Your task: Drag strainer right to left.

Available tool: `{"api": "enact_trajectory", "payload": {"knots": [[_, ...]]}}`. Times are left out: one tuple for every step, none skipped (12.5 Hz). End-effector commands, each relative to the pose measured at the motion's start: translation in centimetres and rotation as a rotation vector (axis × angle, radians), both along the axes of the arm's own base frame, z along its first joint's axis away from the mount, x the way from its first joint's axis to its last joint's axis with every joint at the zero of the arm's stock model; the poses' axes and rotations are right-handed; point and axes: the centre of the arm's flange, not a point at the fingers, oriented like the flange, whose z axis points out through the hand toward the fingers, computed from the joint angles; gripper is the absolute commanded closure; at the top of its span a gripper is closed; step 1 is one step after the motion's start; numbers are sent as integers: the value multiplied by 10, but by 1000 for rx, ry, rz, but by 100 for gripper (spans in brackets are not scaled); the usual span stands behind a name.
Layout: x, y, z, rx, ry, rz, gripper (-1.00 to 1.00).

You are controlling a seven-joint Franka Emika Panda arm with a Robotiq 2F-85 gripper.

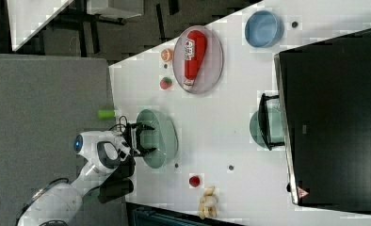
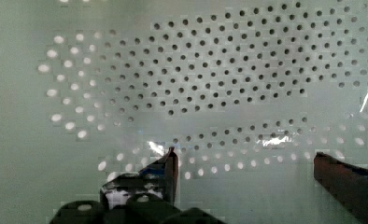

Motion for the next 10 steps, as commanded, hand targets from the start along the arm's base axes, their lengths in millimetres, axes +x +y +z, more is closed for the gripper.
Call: {"api": "enact_trajectory", "payload": {"knots": [[-9,22,13,21,-4,-76,-100],[-7,21,21,19,-12,-50,-100],[-5,19,33,13,-8,-18,-100],[-2,16,52,3,-2,13,-100],[0,8,73,-23,25,37,-100],[5,-2,102,-35,29,63,-100],[9,-15,133,-47,38,94,-100],[13,-31,168,-52,39,150,-100],[17,-51,203,-52,36,209,-100],[21,-76,239,-45,26,254,-100]]}}
